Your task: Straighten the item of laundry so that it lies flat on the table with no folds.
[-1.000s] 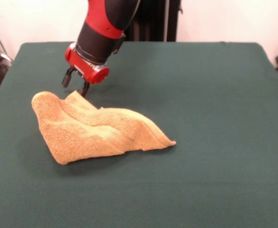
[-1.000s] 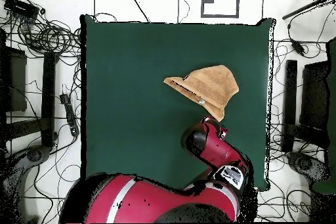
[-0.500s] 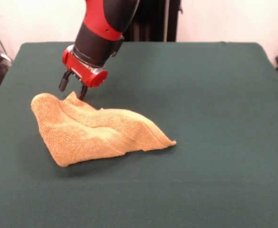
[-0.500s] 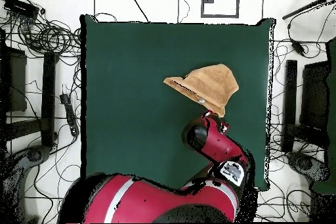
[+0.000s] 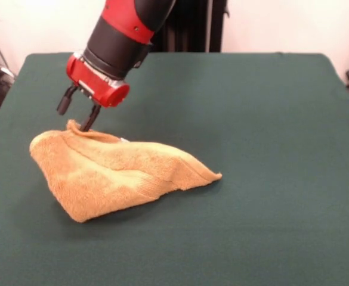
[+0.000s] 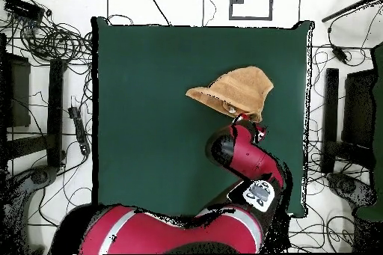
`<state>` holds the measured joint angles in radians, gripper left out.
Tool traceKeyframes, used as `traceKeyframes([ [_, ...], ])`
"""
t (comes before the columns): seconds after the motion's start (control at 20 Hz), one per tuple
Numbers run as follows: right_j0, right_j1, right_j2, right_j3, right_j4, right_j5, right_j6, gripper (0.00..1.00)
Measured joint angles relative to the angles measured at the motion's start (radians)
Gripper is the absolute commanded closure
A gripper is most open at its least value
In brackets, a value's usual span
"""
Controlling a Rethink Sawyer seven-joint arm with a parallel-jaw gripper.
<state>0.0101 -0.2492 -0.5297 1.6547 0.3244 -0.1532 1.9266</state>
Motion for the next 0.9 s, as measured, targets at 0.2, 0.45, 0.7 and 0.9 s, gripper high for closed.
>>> traceKeyframes([
  [0.2, 0.022, -0.013, -0.023, -0.014, -0.010, -0.071, 0.000, 0.00],
  [0.45, 0.026, -0.026, -0.029, -0.034, -0.010, -0.130, 0.000, 0.00],
  [0.7, 0.022, -0.028, -0.029, -0.050, -0.011, -0.136, 0.000, 0.00],
  [0.9, 0.016, -0.028, -0.029, -0.057, -0.010, -0.136, 0.000, 0.00],
])
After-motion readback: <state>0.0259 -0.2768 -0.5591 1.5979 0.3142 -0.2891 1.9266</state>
